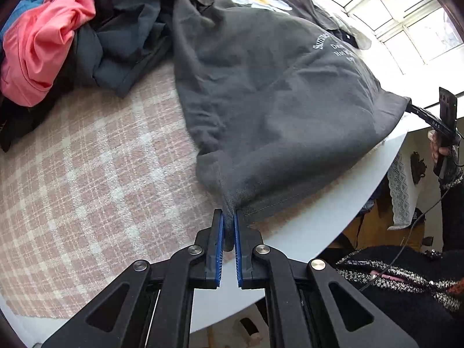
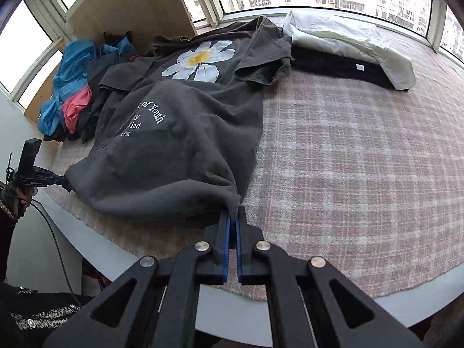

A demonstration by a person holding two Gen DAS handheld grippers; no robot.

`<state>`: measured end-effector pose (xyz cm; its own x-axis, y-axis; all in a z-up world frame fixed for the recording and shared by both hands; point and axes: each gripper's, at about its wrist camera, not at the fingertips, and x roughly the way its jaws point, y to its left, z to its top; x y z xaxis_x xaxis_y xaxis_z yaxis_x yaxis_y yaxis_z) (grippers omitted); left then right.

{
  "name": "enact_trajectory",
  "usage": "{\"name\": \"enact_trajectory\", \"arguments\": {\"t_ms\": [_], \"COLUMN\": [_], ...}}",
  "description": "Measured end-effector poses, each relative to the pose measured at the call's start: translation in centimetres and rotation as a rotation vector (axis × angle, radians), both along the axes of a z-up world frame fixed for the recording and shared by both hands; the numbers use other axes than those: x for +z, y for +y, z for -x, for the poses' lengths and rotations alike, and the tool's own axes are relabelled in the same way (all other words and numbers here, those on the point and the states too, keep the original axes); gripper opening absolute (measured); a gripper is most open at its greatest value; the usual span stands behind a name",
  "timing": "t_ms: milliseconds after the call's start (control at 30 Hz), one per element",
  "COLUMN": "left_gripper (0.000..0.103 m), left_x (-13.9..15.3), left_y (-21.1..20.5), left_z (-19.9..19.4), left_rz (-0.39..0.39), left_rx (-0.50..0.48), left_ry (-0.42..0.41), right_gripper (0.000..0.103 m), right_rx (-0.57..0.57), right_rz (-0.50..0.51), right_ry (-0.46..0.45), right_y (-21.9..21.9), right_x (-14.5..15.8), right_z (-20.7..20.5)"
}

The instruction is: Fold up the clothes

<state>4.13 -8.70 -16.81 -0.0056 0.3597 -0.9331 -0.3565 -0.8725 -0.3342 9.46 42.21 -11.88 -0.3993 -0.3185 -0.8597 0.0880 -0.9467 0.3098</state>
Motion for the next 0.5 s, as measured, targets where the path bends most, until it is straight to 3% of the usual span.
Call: {"name": "enact_trajectory", "arguments": {"t_ms": [100, 200, 233, 400, 500], "left_gripper": [0.006, 0.006, 0.006, 0.006, 0.006], "left_x": [-2.0, -1.9, -1.7, -1.6, -1.8], "left_y": [-1.3, -1.7, -1.8, -3.1, -2.7], "left_z": [2.6, 3.8, 4.0, 6.1, 6.4], "left_rz": [-0.012, -0.018, -0.021, -0.013, 0.002], "left_rx": [0.075, 0.083, 0.082, 0.138, 0.125], "left_ry": [-0.036, -0.038, -0.037, -0.031, -0.027], "right_gripper": [0.005, 0.009, 0.013, 0.015, 0.027], "right_rx": [-0.045, -0.089, -0.100, -0.132, -0.116], "right_rz": [0.104, 0.208, 0.223, 0.240, 0.228], "right_ry": [-0.026, -0.053, -0.060, -0.088, -0.084], "right_y": [0.6, 1.1, 1.3, 2.0, 1.5], "right_x": [-0.5, -1.0, -1.3, -2.3, -2.7], "right_z": [1.8, 3.6, 3.9, 4.2, 2.5]}}
